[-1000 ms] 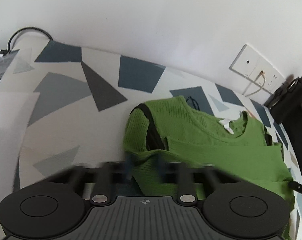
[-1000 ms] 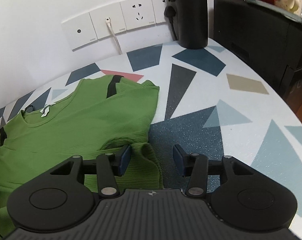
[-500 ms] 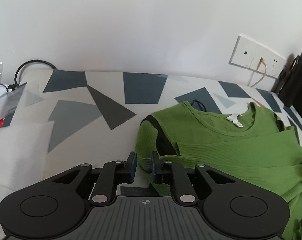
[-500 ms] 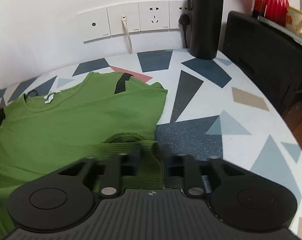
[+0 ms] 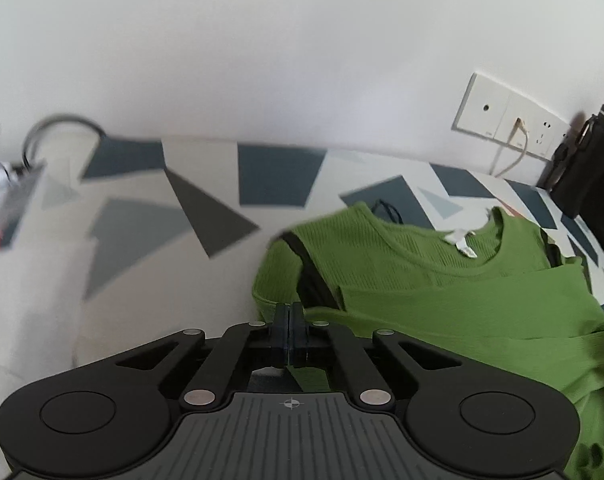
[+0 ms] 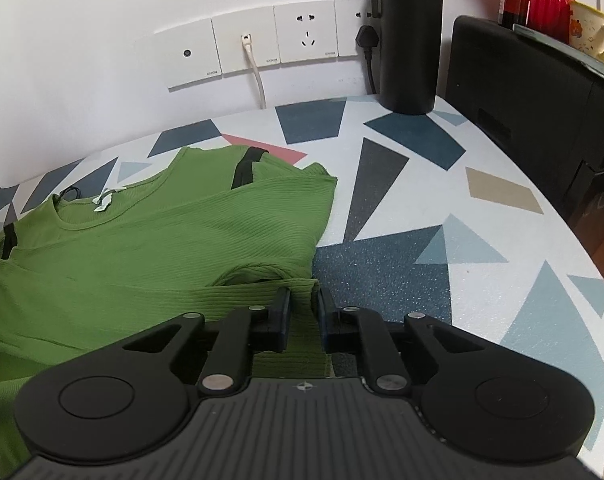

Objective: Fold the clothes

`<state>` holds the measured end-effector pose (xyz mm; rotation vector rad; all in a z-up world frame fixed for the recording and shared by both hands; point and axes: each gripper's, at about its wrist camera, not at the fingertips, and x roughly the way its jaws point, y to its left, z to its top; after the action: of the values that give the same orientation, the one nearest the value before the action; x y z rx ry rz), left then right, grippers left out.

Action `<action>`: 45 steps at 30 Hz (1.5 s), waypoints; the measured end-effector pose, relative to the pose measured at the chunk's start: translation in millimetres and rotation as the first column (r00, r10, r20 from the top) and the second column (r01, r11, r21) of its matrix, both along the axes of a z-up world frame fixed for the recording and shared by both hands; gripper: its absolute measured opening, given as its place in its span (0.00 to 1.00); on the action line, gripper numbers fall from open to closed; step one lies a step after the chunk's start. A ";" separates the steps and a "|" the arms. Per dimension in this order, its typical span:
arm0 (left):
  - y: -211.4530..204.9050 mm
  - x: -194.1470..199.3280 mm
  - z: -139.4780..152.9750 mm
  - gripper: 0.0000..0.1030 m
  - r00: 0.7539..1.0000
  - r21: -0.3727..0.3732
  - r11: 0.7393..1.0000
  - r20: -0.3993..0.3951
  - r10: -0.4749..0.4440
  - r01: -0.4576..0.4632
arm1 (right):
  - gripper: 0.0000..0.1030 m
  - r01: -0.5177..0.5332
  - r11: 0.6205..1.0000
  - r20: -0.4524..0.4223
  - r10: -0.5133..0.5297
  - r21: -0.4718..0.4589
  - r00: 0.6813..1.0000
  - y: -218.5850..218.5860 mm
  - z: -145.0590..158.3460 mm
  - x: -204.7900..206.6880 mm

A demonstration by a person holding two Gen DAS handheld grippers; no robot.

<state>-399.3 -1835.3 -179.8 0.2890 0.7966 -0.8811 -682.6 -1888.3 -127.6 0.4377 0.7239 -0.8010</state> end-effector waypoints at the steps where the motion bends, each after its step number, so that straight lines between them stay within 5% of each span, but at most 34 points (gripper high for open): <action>1: 2.6 0.0 4.5 0.00 1.000 -0.015 1.000 0.012 0.005 -0.005 | 0.07 0.002 1.000 0.004 -0.002 -0.009 1.000 1.1 2.7 -1.2; 8: 7.7 8.8 5.5 0.00 0.997 -0.070 0.994 -0.012 0.082 -0.083 | 0.04 0.010 0.999 0.090 -0.006 -0.046 0.996 -1.7 29.1 -0.3; 16: 7.9 20.4 -4.7 0.02 0.987 -0.071 0.986 -0.059 0.147 -0.151 | 0.04 -0.010 0.999 0.079 0.014 -0.039 0.997 -16.2 33.5 11.0; 19: 10.4 20.0 -4.6 0.37 0.989 -0.054 0.989 -0.071 0.133 -0.137 | 0.09 0.016 1.000 0.093 -0.015 -0.010 0.996 -17.9 27.1 2.2; 24: 3.7 11.4 -2.1 0.45 0.995 -0.060 0.995 -0.072 0.073 -0.077 | 0.34 0.001 0.999 0.083 -0.004 0.036 0.997 -12.8 10.7 -1.7; 26: -2.2 10.1 -6.4 0.43 0.994 -0.048 0.996 -0.083 0.068 -0.073 | 0.37 -0.017 0.999 0.072 0.014 0.038 0.997 -8.8 5.7 2.3; 29: -8.3 6.8 -10.0 0.01 0.995 -0.037 0.997 -0.086 0.060 -0.063 | 0.37 -0.033 0.999 0.046 0.031 0.043 0.998 -2.9 1.4 9.1; 34: -7.2 0.2 -3.1 0.00 0.998 -0.043 0.999 -0.047 0.032 -0.034 | 0.08 -0.045 0.999 0.013 0.045 0.014 0.999 10.2 3.6 8.6; 37: -7.0 0.3 -3.9 0.00 0.998 -0.031 0.999 -0.057 0.033 -0.035 | 0.05 -0.025 1.000 0.035 0.024 0.013 0.999 11.8 8.5 3.1; 38: -7.6 0.7 -5.3 0.03 0.997 -0.024 0.999 -0.067 0.035 -0.037 | 0.05 -0.018 1.000 0.046 0.017 0.011 0.999 12.0 11.0 1.3; 40: -8.6 1.6 -8.1 0.33 0.996 -0.009 0.999 -0.085 0.039 -0.040 | 0.05 -0.015 1.000 0.063 0.014 0.007 0.998 11.9 15.1 -0.3; 41: -9.2 2.0 -9.5 0.58 0.995 -0.002 0.999 -0.094 0.041 -0.041 | 0.05 -0.018 1.000 0.062 0.018 0.006 0.998 11.6 15.5 0.6; 45: -11.9 1.9 -15.1 0.47 0.991 0.022 0.999 -0.126 0.049 -0.047 | 0.06 -0.035 0.999 0.036 0.035 0.011 0.999 11.2 9.0 7.8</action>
<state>-397.4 -1847.2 -194.9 0.2309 0.9266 -0.8534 -674.8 -1877.1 -118.7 0.4482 0.7012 -0.7544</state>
